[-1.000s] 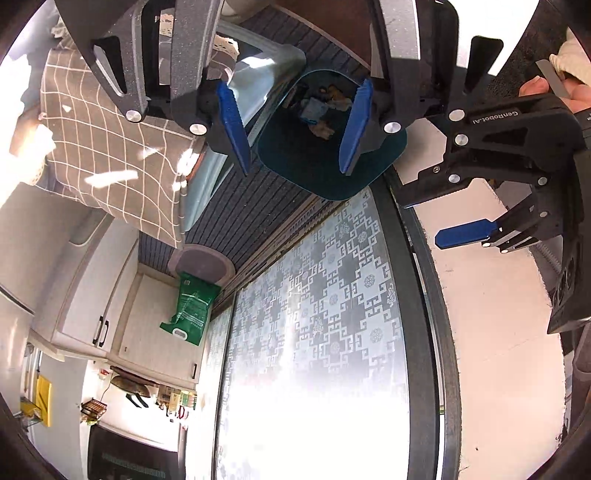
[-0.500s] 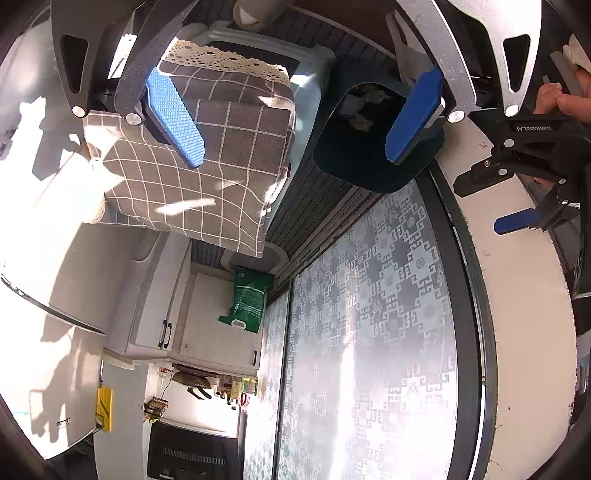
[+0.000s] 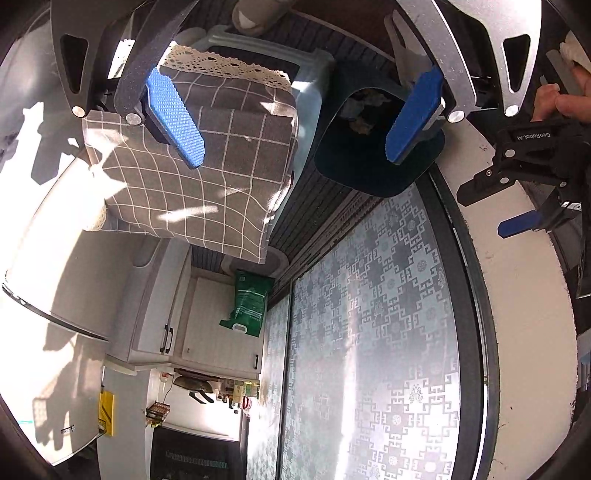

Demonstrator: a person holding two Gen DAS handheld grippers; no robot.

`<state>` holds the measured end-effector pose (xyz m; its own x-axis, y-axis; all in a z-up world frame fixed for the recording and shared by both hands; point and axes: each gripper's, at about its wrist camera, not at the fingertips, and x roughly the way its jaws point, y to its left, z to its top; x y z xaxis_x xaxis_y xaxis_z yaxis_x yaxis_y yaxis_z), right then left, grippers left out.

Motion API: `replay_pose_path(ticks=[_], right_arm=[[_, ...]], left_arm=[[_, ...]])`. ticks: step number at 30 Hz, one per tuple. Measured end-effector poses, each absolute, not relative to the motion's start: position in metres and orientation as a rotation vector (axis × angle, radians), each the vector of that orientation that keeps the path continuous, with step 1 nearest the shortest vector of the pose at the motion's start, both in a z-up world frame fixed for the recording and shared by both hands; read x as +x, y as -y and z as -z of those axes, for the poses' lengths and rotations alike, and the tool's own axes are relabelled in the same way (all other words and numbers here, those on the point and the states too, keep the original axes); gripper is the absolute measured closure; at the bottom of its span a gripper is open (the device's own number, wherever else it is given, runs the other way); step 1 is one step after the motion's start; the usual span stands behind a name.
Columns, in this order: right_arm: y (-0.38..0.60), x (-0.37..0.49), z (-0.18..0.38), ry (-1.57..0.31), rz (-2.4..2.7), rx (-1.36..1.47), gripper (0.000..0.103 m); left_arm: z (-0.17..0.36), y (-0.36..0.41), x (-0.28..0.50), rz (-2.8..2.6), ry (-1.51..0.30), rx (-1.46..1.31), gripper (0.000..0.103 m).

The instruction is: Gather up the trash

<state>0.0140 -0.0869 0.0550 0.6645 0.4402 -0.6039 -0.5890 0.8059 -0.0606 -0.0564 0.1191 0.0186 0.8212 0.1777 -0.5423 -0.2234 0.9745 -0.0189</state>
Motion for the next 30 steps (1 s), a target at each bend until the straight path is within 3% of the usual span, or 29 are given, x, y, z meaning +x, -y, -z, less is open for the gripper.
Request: replay_pose_path(ticks=[30], right_arm=[[0.089,0.0122,-0.0546,-0.613,-0.587,-0.251,0.003]], left_arm=[[-0.02,-0.1226,-0.0559,-0.214,-0.569,-0.102,0.003]])
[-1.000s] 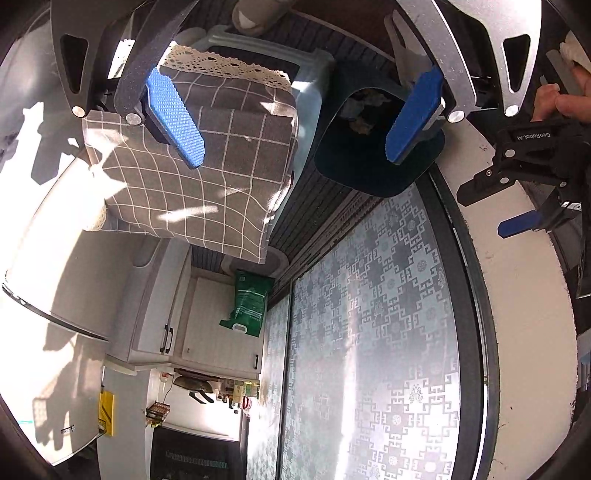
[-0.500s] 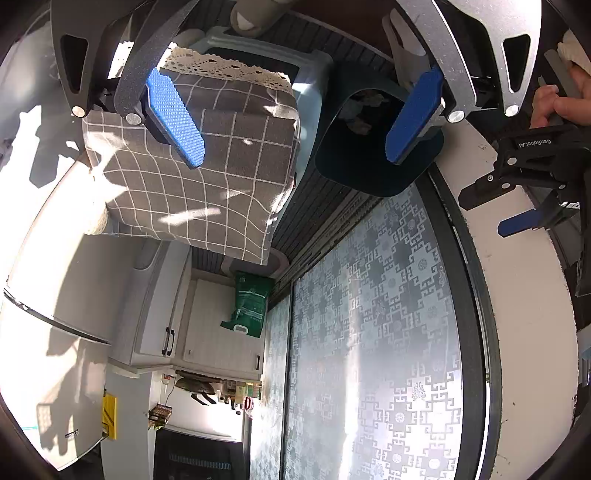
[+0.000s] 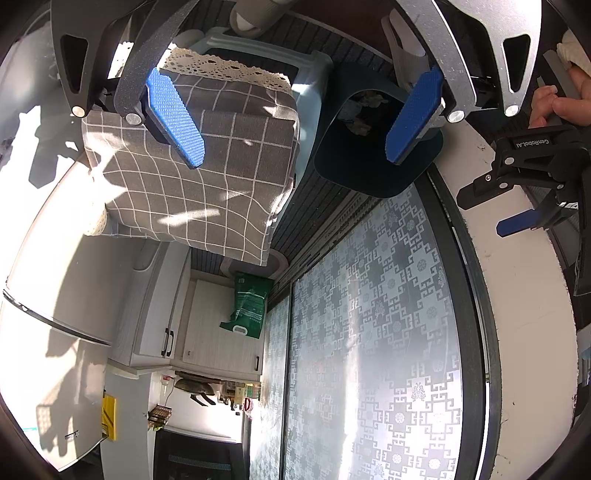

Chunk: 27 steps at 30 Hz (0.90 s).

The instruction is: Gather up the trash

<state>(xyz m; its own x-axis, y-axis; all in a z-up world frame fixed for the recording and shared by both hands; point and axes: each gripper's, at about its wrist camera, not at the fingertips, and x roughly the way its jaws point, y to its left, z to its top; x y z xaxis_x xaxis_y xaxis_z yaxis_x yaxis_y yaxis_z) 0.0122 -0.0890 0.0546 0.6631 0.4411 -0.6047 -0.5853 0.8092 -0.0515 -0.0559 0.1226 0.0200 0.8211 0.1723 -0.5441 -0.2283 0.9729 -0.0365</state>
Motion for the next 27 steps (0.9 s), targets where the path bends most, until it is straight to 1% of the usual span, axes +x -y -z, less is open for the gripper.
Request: replay_pose_path(ticks=[27], right_arm=[[0.0851,0.0106,-0.0528,-0.62,-0.592,-0.258,0.003]], left_arm=[[-0.0198,-0.1218,-0.0555,-0.211,-0.573,-0.1,0.003]])
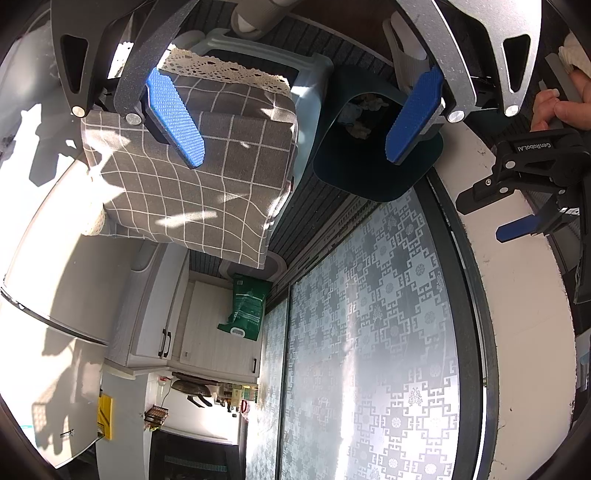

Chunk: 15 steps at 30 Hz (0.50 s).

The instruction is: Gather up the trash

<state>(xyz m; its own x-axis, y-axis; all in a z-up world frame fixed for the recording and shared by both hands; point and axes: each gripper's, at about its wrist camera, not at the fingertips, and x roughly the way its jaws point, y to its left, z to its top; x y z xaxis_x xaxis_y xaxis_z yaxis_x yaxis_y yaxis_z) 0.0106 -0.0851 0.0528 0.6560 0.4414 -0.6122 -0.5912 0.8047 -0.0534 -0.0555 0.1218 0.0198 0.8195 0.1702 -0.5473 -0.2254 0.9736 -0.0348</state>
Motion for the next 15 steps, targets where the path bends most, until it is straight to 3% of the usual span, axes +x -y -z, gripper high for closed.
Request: replay_pose_path(ticks=[15], right_arm=[[0.0853,0.0103,-0.0522,-0.622,-0.594,-0.257,0.003]], left_arm=[[-0.0206,-0.1213,-0.0557,-0.211,-0.57,-0.097,0.003]])
